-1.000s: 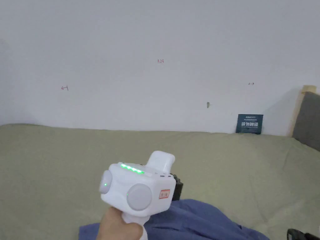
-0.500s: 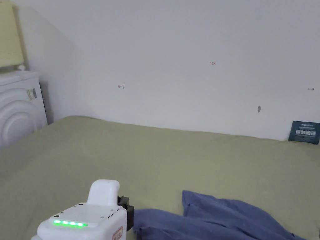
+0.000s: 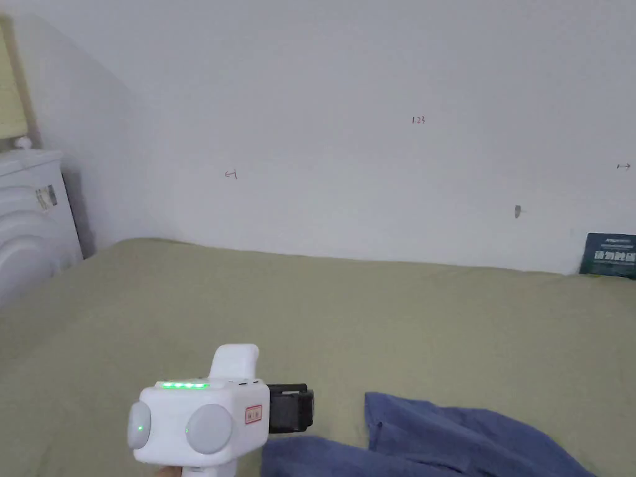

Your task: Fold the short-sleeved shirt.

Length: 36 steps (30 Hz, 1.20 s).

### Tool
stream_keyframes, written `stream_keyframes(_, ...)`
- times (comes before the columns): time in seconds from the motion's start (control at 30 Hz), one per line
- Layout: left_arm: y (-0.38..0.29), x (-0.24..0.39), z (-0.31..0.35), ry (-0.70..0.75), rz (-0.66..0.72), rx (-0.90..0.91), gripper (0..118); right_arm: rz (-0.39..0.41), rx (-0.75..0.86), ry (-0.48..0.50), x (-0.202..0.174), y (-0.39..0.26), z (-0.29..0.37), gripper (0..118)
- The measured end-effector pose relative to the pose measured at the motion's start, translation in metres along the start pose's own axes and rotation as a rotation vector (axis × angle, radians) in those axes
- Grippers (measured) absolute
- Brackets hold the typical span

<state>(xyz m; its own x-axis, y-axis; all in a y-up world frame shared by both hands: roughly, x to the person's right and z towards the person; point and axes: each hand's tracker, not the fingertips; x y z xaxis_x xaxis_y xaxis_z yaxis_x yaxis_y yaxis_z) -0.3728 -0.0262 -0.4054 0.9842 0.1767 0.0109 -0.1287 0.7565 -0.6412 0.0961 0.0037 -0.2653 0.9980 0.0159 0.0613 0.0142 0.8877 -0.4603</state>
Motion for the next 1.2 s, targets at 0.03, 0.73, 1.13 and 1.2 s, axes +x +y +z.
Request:
stream_keyframes(0.03,0.003,-0.002,-0.022,0.056,-0.034,-0.052,118,0.003,-0.006,-0.008,0.002,-0.002,-0.002,0)
stream_keyframes(0.73,-0.015,0.012,-0.138,0.003,-0.174,-0.401,3,-0.052,-0.156,-0.07,0.029,-0.04,-0.036,0)
stream_keyframes(1.13,0.001,-0.001,-0.116,-0.12,-0.024,-0.331,3,-0.122,-0.151,-0.036,0.055,-0.03,-0.063,11)
stream_keyframes(1.2,0.002,-0.002,-0.116,-0.123,-0.013,-0.33,3,-0.209,-0.155,0.009,0.065,-0.024,-0.084,62)
